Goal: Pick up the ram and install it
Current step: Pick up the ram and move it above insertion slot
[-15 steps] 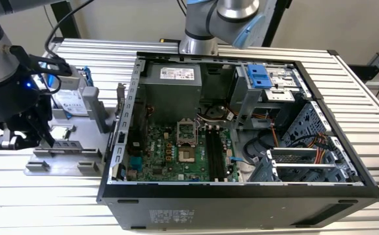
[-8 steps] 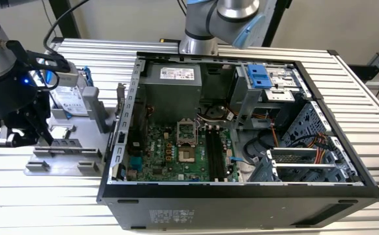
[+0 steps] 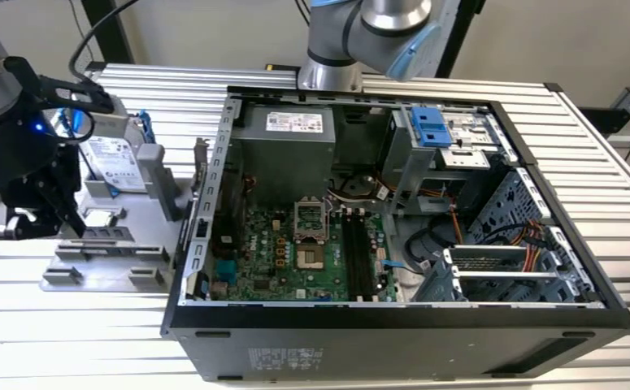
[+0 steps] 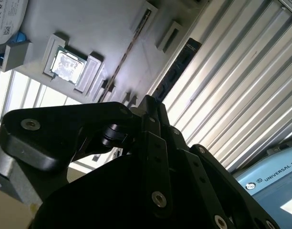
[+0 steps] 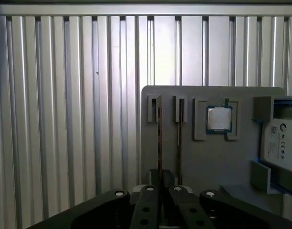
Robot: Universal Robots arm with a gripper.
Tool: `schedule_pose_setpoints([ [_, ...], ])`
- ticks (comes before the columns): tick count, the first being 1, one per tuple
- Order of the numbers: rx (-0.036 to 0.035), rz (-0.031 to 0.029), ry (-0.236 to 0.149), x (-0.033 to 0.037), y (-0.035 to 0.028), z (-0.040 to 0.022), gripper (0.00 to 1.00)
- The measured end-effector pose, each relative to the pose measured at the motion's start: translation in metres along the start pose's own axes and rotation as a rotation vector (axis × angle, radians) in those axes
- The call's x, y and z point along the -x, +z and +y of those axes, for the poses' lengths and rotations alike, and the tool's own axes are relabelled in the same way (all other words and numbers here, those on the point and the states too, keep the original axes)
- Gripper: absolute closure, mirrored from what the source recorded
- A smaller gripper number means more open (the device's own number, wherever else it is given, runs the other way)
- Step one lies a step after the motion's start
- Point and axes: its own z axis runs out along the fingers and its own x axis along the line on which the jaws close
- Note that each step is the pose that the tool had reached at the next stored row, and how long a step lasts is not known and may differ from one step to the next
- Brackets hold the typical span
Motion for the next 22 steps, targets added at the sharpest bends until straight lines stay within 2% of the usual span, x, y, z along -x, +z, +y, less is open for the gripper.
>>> schedule_pose_setpoints([
  [13,0.0000,0.0001,0.000,0.0003,-0.0153,0.0004,1.00],
  [22,0.0000,0.0001,0.000,0.0006,-0.0302,0.0005,1.00],
])
